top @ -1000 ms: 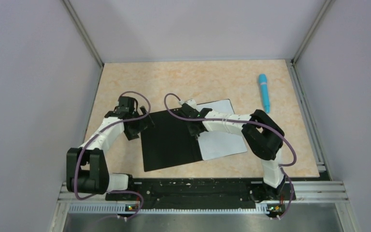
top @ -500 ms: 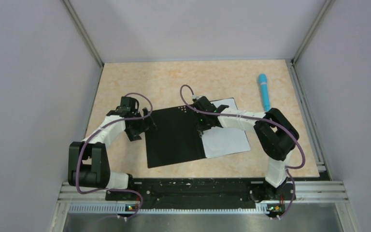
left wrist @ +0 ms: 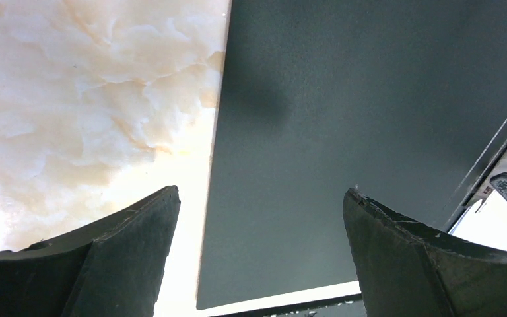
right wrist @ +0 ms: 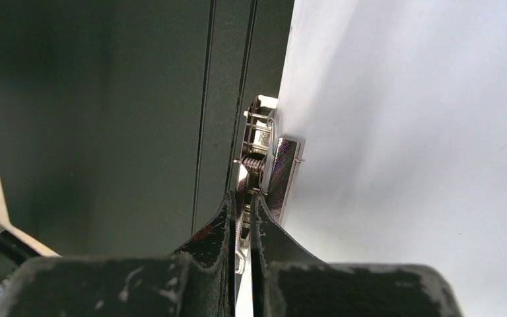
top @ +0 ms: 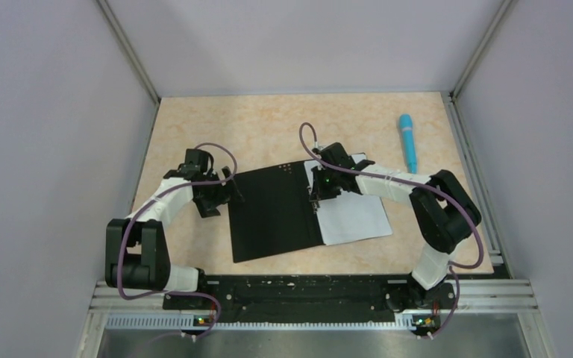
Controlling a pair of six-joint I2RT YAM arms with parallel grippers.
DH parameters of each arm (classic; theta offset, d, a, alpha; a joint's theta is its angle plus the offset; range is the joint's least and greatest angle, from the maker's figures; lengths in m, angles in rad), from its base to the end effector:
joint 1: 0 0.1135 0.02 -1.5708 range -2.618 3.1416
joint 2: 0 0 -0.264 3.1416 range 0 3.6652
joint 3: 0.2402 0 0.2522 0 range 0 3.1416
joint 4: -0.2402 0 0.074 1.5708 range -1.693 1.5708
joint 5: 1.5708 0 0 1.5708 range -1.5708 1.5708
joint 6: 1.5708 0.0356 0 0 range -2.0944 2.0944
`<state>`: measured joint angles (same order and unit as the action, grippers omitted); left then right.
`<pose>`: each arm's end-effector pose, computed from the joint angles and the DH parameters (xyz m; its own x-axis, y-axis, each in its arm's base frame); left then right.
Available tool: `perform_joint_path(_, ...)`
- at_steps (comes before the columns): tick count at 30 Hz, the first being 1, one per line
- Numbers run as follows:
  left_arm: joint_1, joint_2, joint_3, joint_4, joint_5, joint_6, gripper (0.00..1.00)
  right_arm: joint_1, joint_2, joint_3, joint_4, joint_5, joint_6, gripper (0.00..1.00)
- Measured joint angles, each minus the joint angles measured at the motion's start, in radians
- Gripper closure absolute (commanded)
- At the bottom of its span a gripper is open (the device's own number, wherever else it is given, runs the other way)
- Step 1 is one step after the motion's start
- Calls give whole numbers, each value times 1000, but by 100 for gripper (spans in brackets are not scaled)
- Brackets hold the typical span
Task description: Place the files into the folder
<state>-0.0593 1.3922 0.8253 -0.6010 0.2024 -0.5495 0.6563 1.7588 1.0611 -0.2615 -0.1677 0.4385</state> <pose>0.2538 -0.0222 0.1922 -0.8545 -0.4618 -0.2378 -0.3630 0.8584 -0.3625 0.2802 0.2233 0.1721 -0.8750 -0.1455 -0.4618 -0.3380 0.8664 0.3675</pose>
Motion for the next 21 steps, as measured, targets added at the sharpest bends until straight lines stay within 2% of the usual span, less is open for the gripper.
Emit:
perform_joint_path(9,7,0,-8,36,80,2,2,-47,-89,-1,-19,-80,11,100)
perform_joint_path(21,13,-61,-36,132,300,-29,2,-64,-122,-1,-45,-92,12,100)
